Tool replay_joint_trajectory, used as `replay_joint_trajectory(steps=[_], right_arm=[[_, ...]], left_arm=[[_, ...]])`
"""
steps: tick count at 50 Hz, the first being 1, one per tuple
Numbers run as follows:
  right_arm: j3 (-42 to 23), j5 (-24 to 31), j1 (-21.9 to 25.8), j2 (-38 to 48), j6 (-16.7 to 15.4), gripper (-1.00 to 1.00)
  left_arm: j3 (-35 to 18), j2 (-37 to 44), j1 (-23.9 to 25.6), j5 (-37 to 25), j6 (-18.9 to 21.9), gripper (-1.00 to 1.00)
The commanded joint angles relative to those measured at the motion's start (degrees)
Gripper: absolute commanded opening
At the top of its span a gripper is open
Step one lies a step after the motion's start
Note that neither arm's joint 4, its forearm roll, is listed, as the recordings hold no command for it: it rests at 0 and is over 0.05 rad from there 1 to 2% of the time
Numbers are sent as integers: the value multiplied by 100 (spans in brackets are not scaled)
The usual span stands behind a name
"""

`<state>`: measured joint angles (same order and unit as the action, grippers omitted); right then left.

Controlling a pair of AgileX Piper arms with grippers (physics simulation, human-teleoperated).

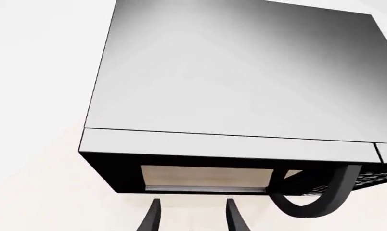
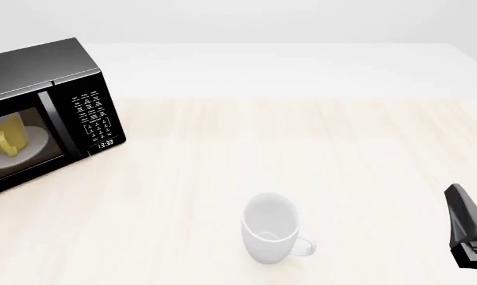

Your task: Put the yellow and white mug in the microwave and close it.

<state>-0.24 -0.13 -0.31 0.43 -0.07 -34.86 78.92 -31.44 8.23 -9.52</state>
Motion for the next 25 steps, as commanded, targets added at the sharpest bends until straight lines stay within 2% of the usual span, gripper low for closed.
replay_joint_trajectory(steps=[1,25], right_arm=[[0,0,0,0,0,100],[0,0,1,0,0,100]], left_arm=[[111,-557,83,-176,33,100],[359,-1765,229,-618,256,100]])
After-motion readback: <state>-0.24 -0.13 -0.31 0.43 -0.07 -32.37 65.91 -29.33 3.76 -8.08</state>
